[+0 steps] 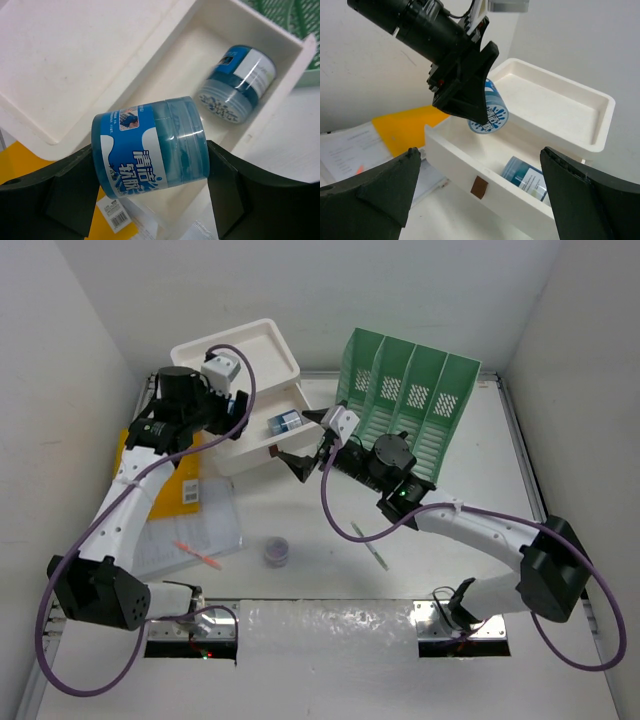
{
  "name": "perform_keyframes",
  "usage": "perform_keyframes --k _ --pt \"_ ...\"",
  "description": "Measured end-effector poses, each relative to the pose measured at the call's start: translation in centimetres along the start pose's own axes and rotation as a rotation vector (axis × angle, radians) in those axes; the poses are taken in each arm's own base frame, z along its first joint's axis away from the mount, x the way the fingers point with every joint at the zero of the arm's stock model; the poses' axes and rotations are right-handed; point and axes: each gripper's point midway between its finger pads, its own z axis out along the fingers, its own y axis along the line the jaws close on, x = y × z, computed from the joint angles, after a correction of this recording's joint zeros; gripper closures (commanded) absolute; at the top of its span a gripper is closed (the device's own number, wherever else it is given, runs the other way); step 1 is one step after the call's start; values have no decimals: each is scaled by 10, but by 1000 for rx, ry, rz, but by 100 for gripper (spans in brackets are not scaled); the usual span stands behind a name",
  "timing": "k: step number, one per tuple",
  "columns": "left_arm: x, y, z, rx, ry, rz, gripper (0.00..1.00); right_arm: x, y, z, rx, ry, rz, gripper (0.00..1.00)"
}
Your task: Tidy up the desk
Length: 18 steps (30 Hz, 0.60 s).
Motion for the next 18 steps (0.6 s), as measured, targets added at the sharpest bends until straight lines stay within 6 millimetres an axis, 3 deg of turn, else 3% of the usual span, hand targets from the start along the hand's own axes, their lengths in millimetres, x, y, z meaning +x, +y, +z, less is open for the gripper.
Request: perform_keyframes --k 2,4,5,6,9,11,16,17,18 --pt "8 4 7 -18 19 11 100 5 -1 -2 9 12 -1 1" --pt "18 8 14 -30 54 10 88 13 0 -4 11 32 2 1" --pt "22 9 19 -35 68 8 74 16 0 -5 13 42 4 1" --pt "26 10 23 -33 83 4 55 19 0 -6 17 51 5 1" --pt "37 8 32 -20 124 -4 31 23 -3 -7 37 65 8 1" --pt "41 8 35 -15 136 -6 23 26 -7 -7 59 79 12 1" --pt "36 9 35 -19 125 -1 18 52 -18 -2 129 195 49 1" --pt "32 10 34 -21 116 1 1 57 -20 -2 146 217 58 1" --pt "28 11 33 -22 108 9 0 62 -22 -2 161 238 66 1"
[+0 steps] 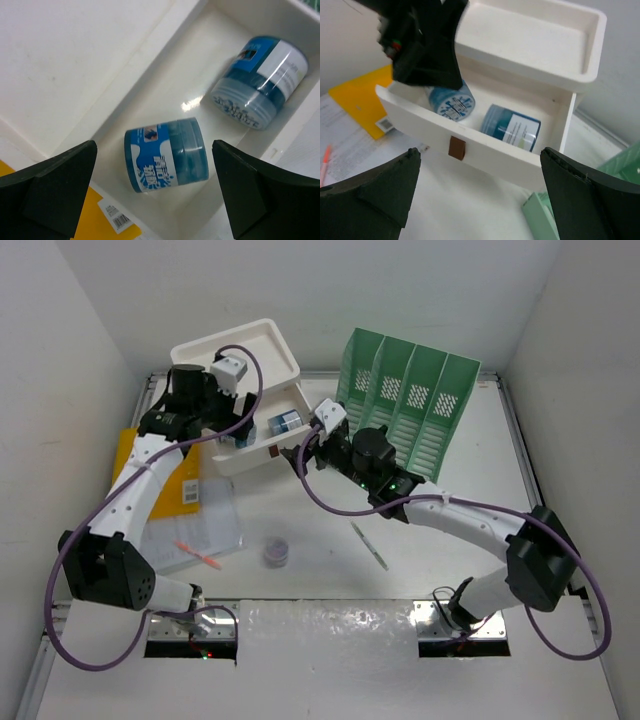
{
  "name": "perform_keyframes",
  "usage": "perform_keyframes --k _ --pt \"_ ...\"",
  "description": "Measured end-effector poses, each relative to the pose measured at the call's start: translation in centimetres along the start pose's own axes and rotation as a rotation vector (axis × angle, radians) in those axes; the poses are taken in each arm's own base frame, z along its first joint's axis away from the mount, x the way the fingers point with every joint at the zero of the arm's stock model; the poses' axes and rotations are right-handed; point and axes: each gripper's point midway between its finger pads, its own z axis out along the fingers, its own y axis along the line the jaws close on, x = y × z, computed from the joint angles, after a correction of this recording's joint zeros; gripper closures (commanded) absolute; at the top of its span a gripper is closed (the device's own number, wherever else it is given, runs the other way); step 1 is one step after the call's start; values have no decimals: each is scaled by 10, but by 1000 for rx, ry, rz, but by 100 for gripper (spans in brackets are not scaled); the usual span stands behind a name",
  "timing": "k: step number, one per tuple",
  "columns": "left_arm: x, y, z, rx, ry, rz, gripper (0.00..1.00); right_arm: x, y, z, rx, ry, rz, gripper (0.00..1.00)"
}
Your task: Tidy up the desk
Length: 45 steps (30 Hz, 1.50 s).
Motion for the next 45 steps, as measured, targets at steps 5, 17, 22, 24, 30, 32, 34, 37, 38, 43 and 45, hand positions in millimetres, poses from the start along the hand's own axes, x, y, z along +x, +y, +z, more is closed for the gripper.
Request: perform_keyframes --k 5,17,22,24,30,32,34,37,38,43,45 --pt "-29 4 -14 -14 -77 15 0 24 -4 4 40 78 33 1" --pt "-103 151 -57 -401 -278 -128 0 66 10 17 119 162 134 49" --pt "-81 171 -15 -417 -203 -201 0 74 40 28 102 159 137 49" --pt "-68 173 3 -416 -162 -217 0 83 45 35 108 180 144 49" --pt "-44 180 33 -435 -93 -241 0 100 30 49 226 217 169 63" --pt "-39 180 38 -435 -83 -243 6 100 26 54 252 212 174 75" --pt "-35 180 42 -431 -77 -244 15 99 24 59 267 204 180 85" --pt "-35 180 46 -425 -93 -243 25 99 23 62 287 198 171 94" --pt "-36 179 47 -417 -102 -243 33 99 23 63 291 193 169 99" --pt "-38 174 55 -380 -134 -231 74 98 22 71 302 174 149 100" --pt "-38 178 55 -387 -146 -252 87 97 22 75 299 170 143 100"
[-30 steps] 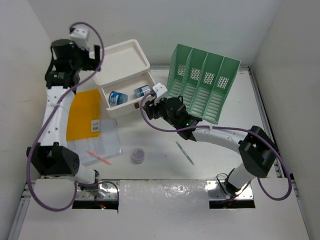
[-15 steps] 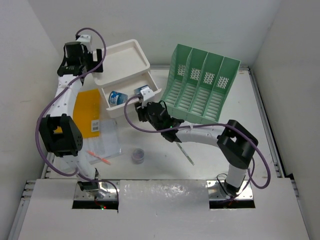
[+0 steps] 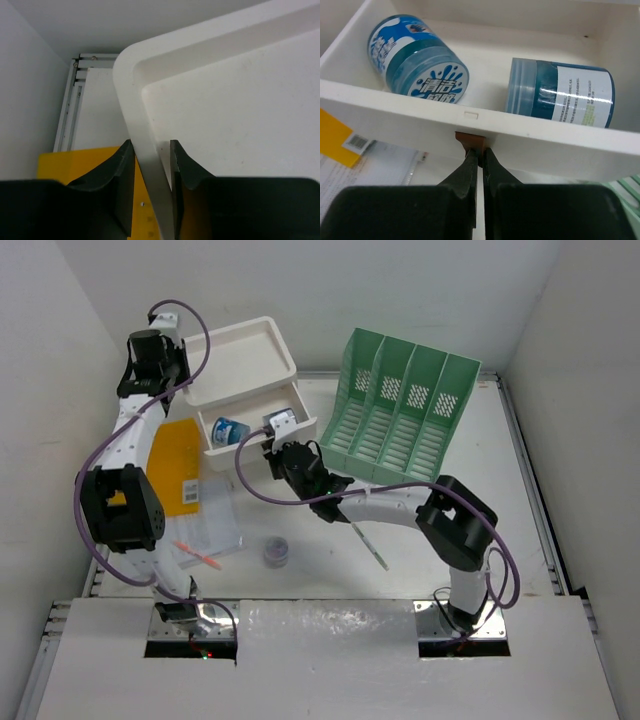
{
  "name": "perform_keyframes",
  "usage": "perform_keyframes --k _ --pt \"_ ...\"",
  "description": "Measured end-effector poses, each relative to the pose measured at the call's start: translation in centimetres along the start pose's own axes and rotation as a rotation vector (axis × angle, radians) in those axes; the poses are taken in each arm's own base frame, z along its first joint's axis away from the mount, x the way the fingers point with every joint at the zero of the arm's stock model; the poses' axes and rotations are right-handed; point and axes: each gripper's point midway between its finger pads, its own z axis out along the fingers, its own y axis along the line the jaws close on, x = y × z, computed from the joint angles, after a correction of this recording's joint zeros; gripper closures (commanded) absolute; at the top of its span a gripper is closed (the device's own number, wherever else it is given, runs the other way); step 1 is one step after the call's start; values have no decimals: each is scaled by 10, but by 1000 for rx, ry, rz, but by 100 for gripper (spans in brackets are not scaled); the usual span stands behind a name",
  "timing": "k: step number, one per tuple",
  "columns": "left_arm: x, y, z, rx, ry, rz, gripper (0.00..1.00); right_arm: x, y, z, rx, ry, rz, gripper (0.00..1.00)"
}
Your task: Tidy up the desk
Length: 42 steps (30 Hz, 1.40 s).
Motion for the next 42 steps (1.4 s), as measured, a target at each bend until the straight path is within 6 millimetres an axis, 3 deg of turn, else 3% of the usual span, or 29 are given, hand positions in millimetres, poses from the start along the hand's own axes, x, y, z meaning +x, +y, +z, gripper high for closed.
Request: perform_keyframes --k 1,2,10,18,25,36,40,42 --pt "-2 3 2 -20 -10 -28 99 -1 4 2 -14 -3 2 100" --pt "-2 4 3 -30 -16 -35 100 0 8 4 -30 -2 2 100" --pt "-3 3 7 -10 -31 -26 100 -8 21 20 -83 -31 12 100" --pt "-8 15 16 -31 -65 -28 100 -12 26 55 -108 8 0 100" --pt "-8 32 16 -94 -67 -22 100 -16 4 77 -220 23 -55 100" --pt "-9 29 13 -63 -36 26 100 -22 -19 68 -431 77 -237 100" --pt "-9 29 15 -58 -22 31 100 -31 -54 61 -374 118 -265 100" --pt "-9 30 17 -53 -12 29 100 -38 -73 56 -334 132 -264 90"
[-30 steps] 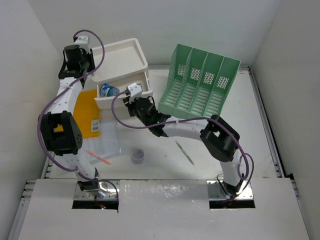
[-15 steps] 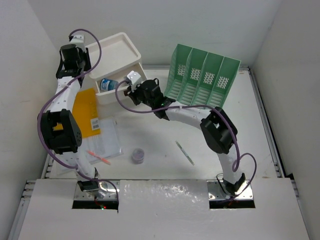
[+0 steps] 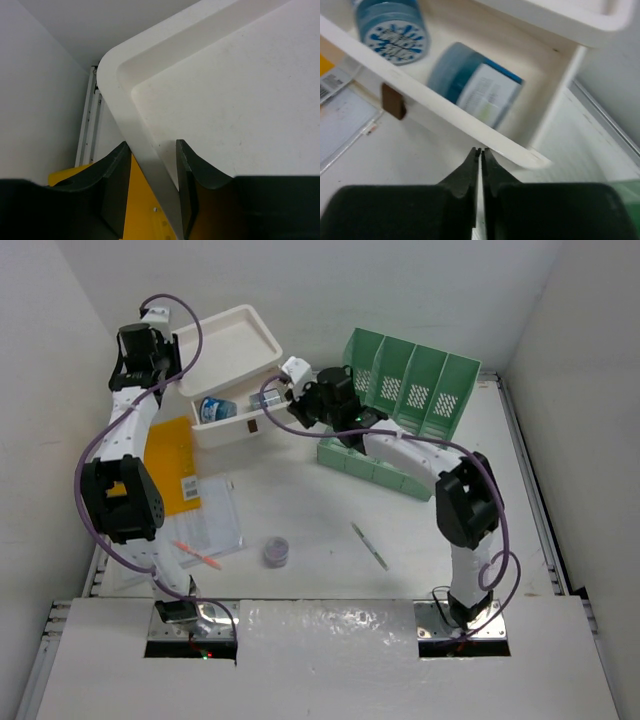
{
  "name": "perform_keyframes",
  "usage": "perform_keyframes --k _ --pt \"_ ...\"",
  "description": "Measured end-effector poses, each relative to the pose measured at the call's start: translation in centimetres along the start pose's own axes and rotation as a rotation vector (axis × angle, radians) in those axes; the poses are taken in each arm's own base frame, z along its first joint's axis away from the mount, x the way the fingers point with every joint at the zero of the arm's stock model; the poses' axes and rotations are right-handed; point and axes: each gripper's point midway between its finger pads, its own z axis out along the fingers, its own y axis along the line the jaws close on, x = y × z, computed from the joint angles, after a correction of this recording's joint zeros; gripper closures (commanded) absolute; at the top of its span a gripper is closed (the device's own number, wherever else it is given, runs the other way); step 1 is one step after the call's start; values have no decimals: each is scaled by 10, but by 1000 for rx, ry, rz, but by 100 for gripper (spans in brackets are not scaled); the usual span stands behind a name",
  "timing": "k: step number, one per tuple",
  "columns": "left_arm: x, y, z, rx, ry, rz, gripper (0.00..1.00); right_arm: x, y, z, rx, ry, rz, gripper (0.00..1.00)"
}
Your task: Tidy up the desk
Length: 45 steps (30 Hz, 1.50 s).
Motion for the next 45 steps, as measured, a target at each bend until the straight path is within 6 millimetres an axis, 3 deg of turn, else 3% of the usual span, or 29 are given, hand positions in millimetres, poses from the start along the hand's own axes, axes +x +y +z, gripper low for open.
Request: perform_keyframes --k 1,6,10,15,17,20,23,24,29,32,35,45 --pt "0 0 0 4 3 -2 100 -2 -8 -7 20 8 7 78" --pt "-3 -8 2 58 3 -4 100 -42 -49 -41 190 -64 70 49" --pt "-6 -18 6 115 4 -3 100 -66 -67 -59 290 -115 140 49" --pt "-6 -25 8 145 10 -5 100 -82 -76 -32 293 -123 230 55" --pt "-6 -26 7 150 9 -8 100 -77 -75 -19 285 -96 254 55" --pt "-6 -27 7 154 10 -15 100 -50 -62 -13 263 -23 257 50" --pt "-6 -27 7 153 10 -24 100 -8 -30 -21 209 56 238 43" --pt "-6 -27 7 152 12 -27 100 -3 -21 -26 190 49 228 42" --pt "-7 -27 6 151 16 -34 100 -8 14 -74 71 22 103 32" --pt "-6 -27 6 149 18 -38 100 -21 20 -98 1 -26 7 36" --pt "-7 -27 6 145 20 -43 100 -26 27 -106 -88 -63 -53 38" --pt "-6 -27 9 140 24 -50 100 23 35 -63 -284 39 -140 38"
